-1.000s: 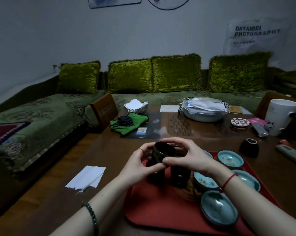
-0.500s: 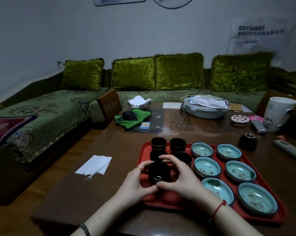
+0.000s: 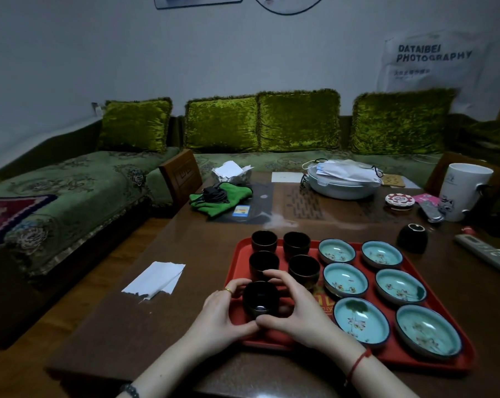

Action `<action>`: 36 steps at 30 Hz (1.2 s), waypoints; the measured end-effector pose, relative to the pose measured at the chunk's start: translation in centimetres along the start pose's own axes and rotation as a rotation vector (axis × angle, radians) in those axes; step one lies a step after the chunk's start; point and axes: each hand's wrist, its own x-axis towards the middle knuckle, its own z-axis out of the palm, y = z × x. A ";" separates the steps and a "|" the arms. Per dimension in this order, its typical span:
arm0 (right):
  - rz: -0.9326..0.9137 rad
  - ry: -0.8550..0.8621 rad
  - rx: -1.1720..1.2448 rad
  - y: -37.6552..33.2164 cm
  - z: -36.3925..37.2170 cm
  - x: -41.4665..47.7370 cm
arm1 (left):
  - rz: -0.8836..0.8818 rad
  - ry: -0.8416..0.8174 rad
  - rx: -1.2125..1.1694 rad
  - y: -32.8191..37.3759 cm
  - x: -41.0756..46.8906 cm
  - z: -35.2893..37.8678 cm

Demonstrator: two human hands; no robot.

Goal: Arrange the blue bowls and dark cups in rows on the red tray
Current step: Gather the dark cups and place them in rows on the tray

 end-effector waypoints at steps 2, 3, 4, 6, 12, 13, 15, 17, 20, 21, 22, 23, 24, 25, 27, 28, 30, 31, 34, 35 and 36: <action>0.000 -0.003 0.009 -0.2 -0.4 -0.1 | -0.021 -0.004 -0.023 0.0 0.0 -0.1; -0.003 0.002 0.014 -0.3 -0.7 -0.1 | -0.028 0.002 -0.047 0.0 0.1 -0.2; -0.007 0.011 0.017 -0.4 -1.1 -0.2 | -0.026 0.014 -0.069 0.2 0.2 -0.2; -0.013 0.038 0.009 -0.6 -2.0 -0.4 | -0.010 0.046 -0.100 0.6 0.7 -0.4; -0.001 0.143 0.009 -0.9 -5.7 -1.5 | 0.078 0.100 -0.163 3.6 3.6 -0.2; 0.004 0.165 0.004 -0.8 -6.5 -1.7 | 0.099 0.093 -0.167 4.3 4.2 0.1; 0.006 0.204 -0.037 -0.6 -8.1 -2.1 | 0.143 0.081 -0.178 5.8 5.4 0.9; 0.008 0.247 -0.065 -0.2 -9.9 -2.6 | 0.181 0.079 -0.192 7.4 6.6 2.1; 0.048 0.299 -0.066 0.6 -12.6 -3.2 | 0.218 0.049 -0.216 9.7 8.4 4.1; 0.062 0.314 -0.079 0.9 -13.5 -3.4 | 0.229 0.025 -0.211 10.4 9.1 4.8; 0.073 0.332 -0.087 1.2 -14.5 -3.5 | 0.238 -0.001 -0.200 11.0 9.8 5.6; 0.082 0.355 -0.089 1.6 -15.6 -3.7 | 0.247 -0.026 -0.189 11.6 10.5 6.3; 0.089 0.379 -0.089 1.9 -16.6 -3.8 | 0.254 -0.049 -0.180 12.2 11.2 7.0; 0.097 0.403 -0.091 2.3 -17.5 -4.0 | 0.259 -0.070 -0.170 12.7 11.8 7.8; 0.122 0.444 -0.090 3.2 -19.2 -4.0 | 0.260 -0.107 -0.141 13.6 13.2 9.4; 0.134 0.467 -0.082 3.7 -20.0 -3.9 | 0.256 -0.121 -0.126 14.0 13.9 10.1; 0.160 0.515 -0.068 4.8 -21.6 -3.7 | 0.250 -0.139 -0.111 14.7 15.4 11.6; 0.176 0.528 -0.062 5.3 -22.4 -3.5 | 0.246 -0.144 -0.105 15.0 16.2 12.3; 0.220 0.544 -0.053 7.4 -24.6 -2.8 | 0.231 -0.157 -0.082 15.8 18.5 14.3; 0.236 0.552 -0.058 8.1 -25.2 -2.6 | 0.225 -0.161 -0.070 15.9 19.2 14.9; 0.253 0.557 -0.065 8.9 -25.8 -2.3 | 0.218 -0.167 -0.057 16.1 20.0 15.4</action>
